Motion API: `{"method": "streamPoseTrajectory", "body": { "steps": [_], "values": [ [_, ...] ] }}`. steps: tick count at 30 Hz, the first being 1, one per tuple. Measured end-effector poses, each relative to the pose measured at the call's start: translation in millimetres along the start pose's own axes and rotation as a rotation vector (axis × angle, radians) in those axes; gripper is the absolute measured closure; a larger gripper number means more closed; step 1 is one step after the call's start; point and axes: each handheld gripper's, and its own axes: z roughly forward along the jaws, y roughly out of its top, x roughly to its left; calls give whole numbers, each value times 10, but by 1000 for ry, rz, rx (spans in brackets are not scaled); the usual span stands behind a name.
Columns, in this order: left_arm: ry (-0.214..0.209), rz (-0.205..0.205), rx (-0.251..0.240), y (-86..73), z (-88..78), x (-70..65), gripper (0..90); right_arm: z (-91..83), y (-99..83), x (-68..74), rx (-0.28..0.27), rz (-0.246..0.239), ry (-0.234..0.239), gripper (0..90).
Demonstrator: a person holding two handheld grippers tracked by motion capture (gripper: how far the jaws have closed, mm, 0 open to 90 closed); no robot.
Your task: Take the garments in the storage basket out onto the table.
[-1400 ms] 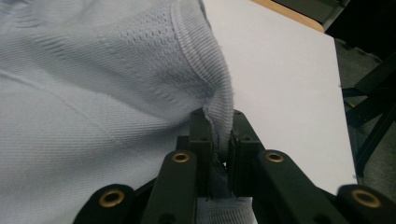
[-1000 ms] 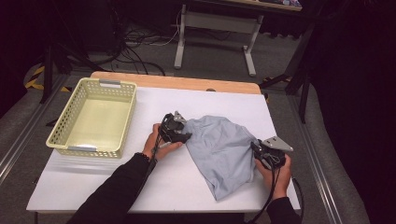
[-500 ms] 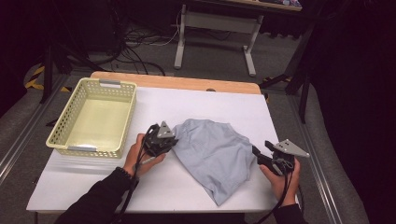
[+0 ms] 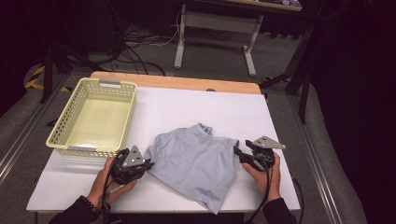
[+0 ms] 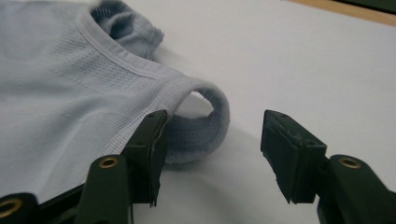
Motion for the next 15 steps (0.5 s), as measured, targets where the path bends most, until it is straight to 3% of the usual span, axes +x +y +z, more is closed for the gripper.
{"method": "streamPoseTrajectory", "body": {
  "steps": [4, 5, 6, 8, 11, 15],
  "values": [
    [-15, -8, 23, -74, 29, 13, 833, 198, 44, 34, 49, -38, 25, 484],
    [-17, -6, 24, -80, 43, 11, 833, 233, 50, 36, 54, -38, 27, 535],
    [-17, -1, 25, -82, 51, 12, 833, 279, 52, 38, 67, -58, 29, 645],
    [-18, -6, 28, -95, 70, 3, 833, 336, 50, 27, 88, -72, 6, 700],
    [-27, -15, 20, -104, 74, 13, 833, 365, 61, -35, 72, -65, -8, 823],
    [-35, -9, 9, -98, 70, 0, 831, 362, 189, -121, 37, -81, -25, 869]
  ]
}}
